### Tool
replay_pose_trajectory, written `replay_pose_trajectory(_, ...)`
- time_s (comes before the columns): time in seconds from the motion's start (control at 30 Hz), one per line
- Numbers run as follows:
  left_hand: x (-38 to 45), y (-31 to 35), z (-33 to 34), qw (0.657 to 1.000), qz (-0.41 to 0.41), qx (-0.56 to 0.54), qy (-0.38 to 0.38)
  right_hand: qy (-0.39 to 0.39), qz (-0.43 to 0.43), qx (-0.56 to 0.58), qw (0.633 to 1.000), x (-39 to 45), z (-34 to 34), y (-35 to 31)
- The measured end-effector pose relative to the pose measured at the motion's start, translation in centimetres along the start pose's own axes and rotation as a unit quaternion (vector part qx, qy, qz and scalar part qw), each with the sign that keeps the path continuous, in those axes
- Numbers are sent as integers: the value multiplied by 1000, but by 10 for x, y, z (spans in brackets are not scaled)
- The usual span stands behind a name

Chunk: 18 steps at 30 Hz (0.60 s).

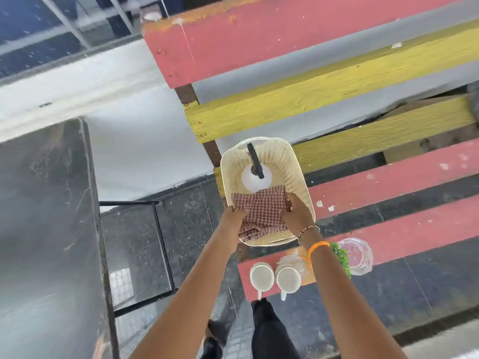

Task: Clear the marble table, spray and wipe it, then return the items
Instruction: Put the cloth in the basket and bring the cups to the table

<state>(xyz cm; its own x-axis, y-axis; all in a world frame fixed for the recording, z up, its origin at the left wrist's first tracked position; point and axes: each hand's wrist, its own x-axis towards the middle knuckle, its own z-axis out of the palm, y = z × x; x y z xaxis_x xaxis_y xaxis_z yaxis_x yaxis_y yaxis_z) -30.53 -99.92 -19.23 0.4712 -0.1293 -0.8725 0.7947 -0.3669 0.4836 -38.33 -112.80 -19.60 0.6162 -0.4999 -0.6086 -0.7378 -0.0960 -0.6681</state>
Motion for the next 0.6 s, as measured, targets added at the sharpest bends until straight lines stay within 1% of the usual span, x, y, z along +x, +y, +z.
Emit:
replay_pose_trajectory(0.17,34,-6,16,999,-44,30,0,-3,32,-68,997,35,4,11)
replay_pose_trajectory(0.3,58,-14,25,997,-69,25,0,-17,61,-111,992,54,12,24)
replay_pose_trajectory(0.47,76,-19,31,996,-67,63,7,-27,89,-113,989,69,25,34)
replay_pose_trajectory(0.6,73,-13,32,996,-23,88,-3,-26,106,-87,990,76,30,36)
